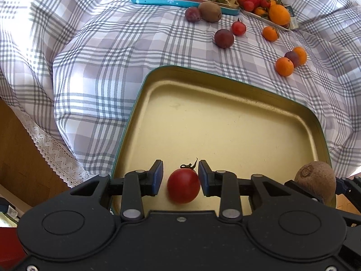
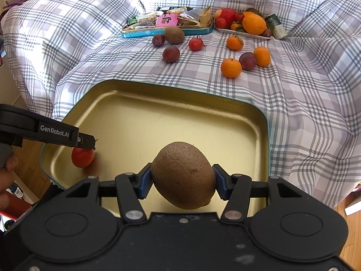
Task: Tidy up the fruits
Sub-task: 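Open the left tool to drop the tomato while the right tool releases the kiwi into the tray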
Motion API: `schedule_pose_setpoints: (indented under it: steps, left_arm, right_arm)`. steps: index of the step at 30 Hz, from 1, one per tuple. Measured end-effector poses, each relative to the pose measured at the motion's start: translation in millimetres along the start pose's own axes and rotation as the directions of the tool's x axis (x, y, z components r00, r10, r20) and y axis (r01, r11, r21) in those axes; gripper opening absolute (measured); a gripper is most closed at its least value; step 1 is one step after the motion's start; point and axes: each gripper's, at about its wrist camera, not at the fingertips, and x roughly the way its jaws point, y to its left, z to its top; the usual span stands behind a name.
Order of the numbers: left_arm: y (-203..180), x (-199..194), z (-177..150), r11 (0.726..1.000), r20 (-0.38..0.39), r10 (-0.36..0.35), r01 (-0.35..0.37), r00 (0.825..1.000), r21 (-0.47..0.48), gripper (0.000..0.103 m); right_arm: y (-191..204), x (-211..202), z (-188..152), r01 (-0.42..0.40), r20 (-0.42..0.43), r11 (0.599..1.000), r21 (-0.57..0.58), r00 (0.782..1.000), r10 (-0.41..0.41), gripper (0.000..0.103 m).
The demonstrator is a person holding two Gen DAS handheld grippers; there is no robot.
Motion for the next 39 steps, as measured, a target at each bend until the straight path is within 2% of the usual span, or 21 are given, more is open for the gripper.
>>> schedule_pose_setpoints:
  steps: [8, 14, 24, 35, 39]
  left_arm:
    - [-0.3, -2.4, -0.1, 1.000, 0.010, 0.008, -0.008, 1.000, 0.008, 0.042]
    - [-3.2, -4.5, -0.3, 1.000, 0.018, 0.012, -0.012, 1.000, 0.018, 0.043]
    - [-4.2, -8.3, -1.0, 0.999, 0.043, 0.034, -0.035, 0.999, 0.026, 0.043]
    - [-3.1, -12.6, -2.2, 0.998, 0.076, 0.062, -0.064, 0.995, 0.019, 0.043]
    - [-2.1, -13.7, -2.4, 0.998, 0.083, 0.067, -0.068, 0.994, 0.011, 0.043]
  right_arm:
    - [-2.1, 5.8, 0.4, 0.008, -0.036, 1.000, 0.008, 0.999, -0.007, 0.058]
    - [1.2, -5.0, 2.1, 0.027, 0.033, 0.999, -0.019, 0.999, -0.026, 0.058]
    - [-1.7, -6.6, 1.8, 0.051, 0.041, 0.999, -0.008, 0.998, -0.051, 0.060]
    - [-8.0, -15.9, 3.2, 0.123, 0.113, 0.991, 0.046, 0.985, -0.128, 0.060]
    - [-9.6, -16.5, 2.9, 0.125, 0.114, 0.991, 0.052, 0.985, -0.130, 0.060]
